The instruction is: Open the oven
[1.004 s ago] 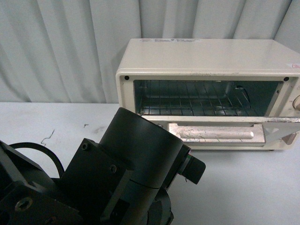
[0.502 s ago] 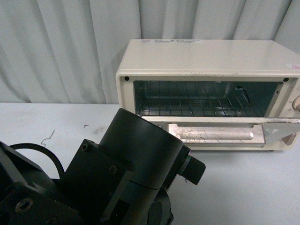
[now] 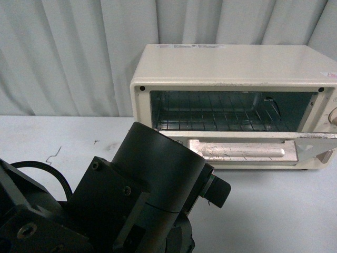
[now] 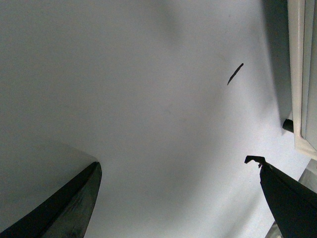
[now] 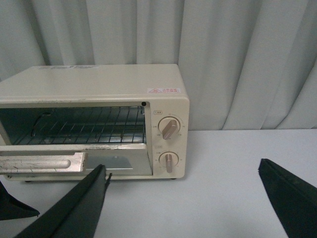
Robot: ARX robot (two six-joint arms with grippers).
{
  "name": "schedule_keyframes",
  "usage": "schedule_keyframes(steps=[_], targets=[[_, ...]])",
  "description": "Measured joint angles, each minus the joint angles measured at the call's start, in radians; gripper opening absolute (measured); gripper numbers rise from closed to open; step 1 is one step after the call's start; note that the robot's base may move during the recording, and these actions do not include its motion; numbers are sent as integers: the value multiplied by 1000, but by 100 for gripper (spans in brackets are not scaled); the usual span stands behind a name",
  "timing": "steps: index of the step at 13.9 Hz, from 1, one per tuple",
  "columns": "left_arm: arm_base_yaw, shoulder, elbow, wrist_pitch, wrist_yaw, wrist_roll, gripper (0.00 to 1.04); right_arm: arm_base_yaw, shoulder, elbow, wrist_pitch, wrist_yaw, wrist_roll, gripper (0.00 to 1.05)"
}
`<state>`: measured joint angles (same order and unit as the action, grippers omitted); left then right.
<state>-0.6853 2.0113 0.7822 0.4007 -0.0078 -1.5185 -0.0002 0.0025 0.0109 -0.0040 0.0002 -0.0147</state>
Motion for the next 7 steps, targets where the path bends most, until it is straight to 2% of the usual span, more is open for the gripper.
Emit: schedule_keyframes(steps=[2, 6, 7], targets=[[0, 0, 0, 0, 0, 0, 98, 0, 0, 0, 0, 0, 0, 100], [0, 0, 0, 0, 0, 0, 98, 0, 0, 0, 0, 0, 0, 98], [-12, 8, -26, 97, -60, 16, 98, 0, 0, 0, 0, 0, 0, 98]])
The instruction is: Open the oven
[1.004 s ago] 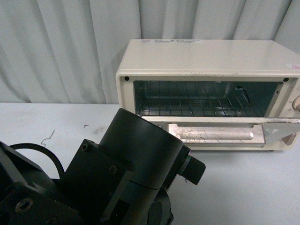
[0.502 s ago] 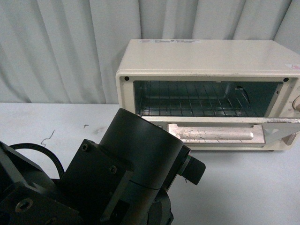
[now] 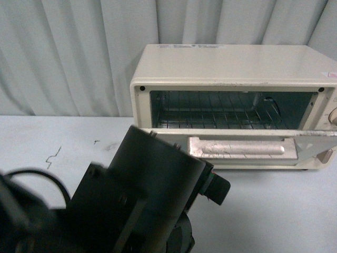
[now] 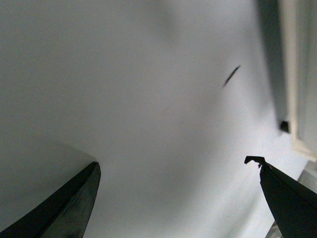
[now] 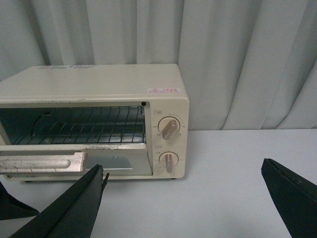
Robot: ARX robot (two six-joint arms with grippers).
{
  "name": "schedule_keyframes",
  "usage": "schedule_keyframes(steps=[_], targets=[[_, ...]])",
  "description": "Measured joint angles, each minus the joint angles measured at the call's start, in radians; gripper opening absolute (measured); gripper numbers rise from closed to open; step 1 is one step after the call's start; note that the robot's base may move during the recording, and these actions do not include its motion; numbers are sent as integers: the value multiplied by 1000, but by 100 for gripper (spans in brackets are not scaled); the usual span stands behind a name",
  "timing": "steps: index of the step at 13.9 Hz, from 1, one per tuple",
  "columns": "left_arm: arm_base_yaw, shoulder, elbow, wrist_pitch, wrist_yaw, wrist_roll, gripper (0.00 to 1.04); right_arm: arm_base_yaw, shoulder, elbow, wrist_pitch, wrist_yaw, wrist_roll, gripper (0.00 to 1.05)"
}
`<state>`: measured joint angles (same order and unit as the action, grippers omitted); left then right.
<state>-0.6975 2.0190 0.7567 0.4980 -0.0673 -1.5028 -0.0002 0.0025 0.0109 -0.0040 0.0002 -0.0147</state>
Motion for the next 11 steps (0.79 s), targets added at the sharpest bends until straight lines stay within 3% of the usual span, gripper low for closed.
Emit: schedule_keyframes(steps=[2, 3, 5, 11], targets=[[-11, 2, -95, 194, -202, 89, 98, 0, 0, 0, 0, 1, 0, 98], [-2, -89, -159, 268, -201, 158, 98, 0, 0, 0, 0, 0, 0, 98], [10, -175, -233, 261, -162, 208, 98, 0, 0, 0, 0, 0, 0, 98], [60, -482, -378, 54, -25, 342, 98, 0, 0, 0, 0, 0, 0, 98]])
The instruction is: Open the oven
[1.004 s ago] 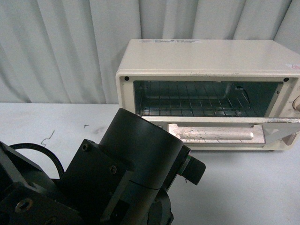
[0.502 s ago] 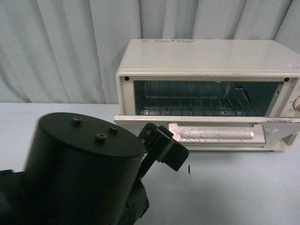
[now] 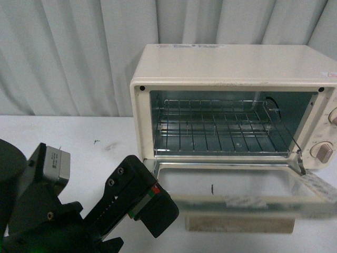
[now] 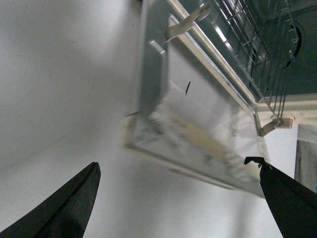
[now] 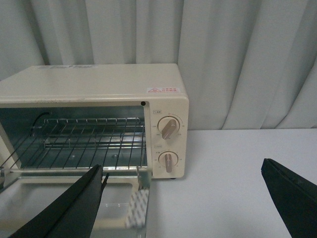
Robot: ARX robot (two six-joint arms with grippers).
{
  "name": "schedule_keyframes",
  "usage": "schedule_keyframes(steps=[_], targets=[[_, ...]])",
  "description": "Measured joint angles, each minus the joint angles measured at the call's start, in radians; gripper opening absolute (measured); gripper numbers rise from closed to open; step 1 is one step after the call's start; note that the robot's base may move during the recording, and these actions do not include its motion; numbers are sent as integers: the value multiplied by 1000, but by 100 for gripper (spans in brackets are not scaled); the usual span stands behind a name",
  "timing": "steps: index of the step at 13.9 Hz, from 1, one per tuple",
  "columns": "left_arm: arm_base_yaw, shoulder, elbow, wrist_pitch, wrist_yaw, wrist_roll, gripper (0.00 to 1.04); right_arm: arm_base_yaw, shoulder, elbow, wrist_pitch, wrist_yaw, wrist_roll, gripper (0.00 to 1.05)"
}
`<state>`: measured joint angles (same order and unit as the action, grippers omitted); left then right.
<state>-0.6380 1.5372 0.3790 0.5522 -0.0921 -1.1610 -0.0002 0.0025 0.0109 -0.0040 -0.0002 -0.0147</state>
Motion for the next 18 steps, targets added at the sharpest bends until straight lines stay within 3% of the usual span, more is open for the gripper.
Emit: schedule_keyframes(steps=[3, 9, 10, 11, 12, 14, 16, 18], targets=[[12, -159, -1, -144, 3, 88, 98, 0, 0, 0, 0, 0, 0, 98], [26, -397, 68, -339, -117, 227, 98, 0, 0, 0, 0, 0, 0, 98], [10, -385, 5, -37, -292, 394, 87, 0, 0, 0, 0, -1, 0, 98], [60, -446, -112, 158, -422, 648, 73, 0, 0, 0, 0, 2, 0, 98], [132, -526, -180, 220, -428, 830, 60, 0, 0, 0, 0, 2, 0, 98], [225, -672, -235, 165, -321, 1062, 35, 0, 0, 0, 0, 0, 0, 98], [329, -796, -292, 80, -221, 1127, 6, 0, 0, 0, 0, 0, 0, 98], [405, -911, -318, 6, -149, 1143, 2, 0, 0, 0, 0, 0, 0, 98]])
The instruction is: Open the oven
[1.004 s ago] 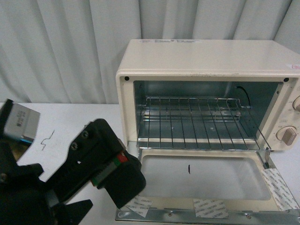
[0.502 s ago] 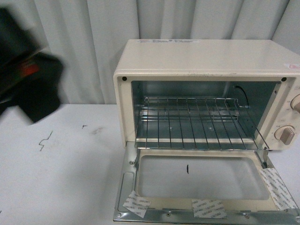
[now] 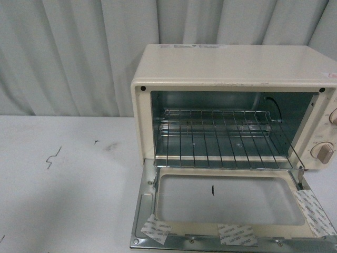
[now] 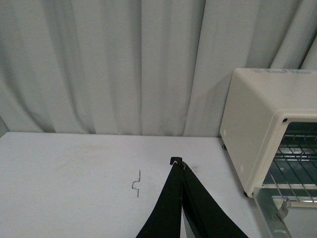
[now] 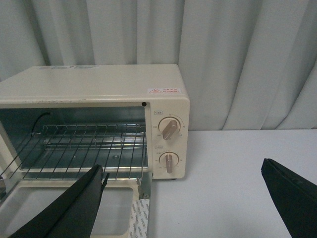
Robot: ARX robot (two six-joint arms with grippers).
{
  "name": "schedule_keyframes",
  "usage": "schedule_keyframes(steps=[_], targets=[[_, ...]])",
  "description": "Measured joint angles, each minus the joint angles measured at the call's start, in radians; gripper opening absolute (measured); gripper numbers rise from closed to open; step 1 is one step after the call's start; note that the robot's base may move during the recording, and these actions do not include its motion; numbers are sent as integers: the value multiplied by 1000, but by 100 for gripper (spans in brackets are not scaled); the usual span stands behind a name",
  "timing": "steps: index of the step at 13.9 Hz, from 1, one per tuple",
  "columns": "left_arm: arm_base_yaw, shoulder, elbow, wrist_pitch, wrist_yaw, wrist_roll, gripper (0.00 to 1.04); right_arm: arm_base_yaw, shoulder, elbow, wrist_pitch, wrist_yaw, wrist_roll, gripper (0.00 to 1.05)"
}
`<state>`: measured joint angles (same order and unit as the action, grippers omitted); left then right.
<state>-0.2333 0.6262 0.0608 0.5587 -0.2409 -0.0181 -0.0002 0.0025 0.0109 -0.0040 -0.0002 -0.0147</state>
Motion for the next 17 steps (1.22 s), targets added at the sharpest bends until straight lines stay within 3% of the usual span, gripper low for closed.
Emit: schedule_keyframes(steps=[5, 6, 7, 15, 16, 17], targets=[[117, -179, -51, -117, 121, 1, 2, 0, 0, 0, 0, 0, 0, 98], [192, -233, -51, -166, 212, 1, 2, 0, 0, 0, 0, 0, 0, 98], [243, -262, -51, -197, 222, 0, 2, 0, 0, 0, 0, 0, 0, 98], [232, -454, -51, -385, 241, 0, 2, 0, 0, 0, 0, 0, 0, 98], [232, -541, -51, -525, 240, 1, 2, 0, 0, 0, 0, 0, 0, 98], [232, -621, -51, -556, 241, 1, 2, 0, 0, 0, 0, 0, 0, 98]])
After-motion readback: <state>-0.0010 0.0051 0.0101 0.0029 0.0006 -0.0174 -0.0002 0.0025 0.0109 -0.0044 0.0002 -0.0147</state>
